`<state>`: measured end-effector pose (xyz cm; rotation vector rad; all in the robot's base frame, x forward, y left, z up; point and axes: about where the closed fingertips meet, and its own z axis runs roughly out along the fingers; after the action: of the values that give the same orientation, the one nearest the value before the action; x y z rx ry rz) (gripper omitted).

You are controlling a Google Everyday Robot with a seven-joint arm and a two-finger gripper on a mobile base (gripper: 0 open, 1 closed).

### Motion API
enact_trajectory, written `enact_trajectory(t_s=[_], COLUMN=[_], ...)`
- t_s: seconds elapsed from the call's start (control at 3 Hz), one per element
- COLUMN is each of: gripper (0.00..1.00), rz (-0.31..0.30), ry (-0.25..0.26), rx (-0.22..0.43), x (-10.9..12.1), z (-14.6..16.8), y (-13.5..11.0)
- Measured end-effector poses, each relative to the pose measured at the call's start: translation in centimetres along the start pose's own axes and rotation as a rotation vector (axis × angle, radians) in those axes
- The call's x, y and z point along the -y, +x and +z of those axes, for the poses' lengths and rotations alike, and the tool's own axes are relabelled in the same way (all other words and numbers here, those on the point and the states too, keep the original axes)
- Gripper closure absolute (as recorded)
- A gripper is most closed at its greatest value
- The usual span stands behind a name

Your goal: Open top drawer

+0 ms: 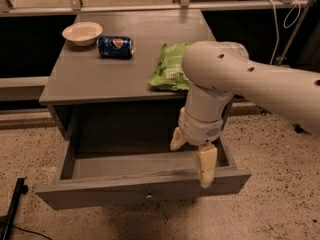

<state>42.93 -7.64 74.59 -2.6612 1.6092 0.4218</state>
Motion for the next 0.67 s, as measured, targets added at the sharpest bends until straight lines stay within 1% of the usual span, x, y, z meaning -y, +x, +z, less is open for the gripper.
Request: enact_trajectory(t_s=[0.33,0.67], gripper=[0.2,0.44], rz=[0.005,0.011], ry=[0.045,0.118], rx=[-0.062,-0.049], x=[2.7,6.4], z=[0.0,1.1], y=[0.7,1.7])
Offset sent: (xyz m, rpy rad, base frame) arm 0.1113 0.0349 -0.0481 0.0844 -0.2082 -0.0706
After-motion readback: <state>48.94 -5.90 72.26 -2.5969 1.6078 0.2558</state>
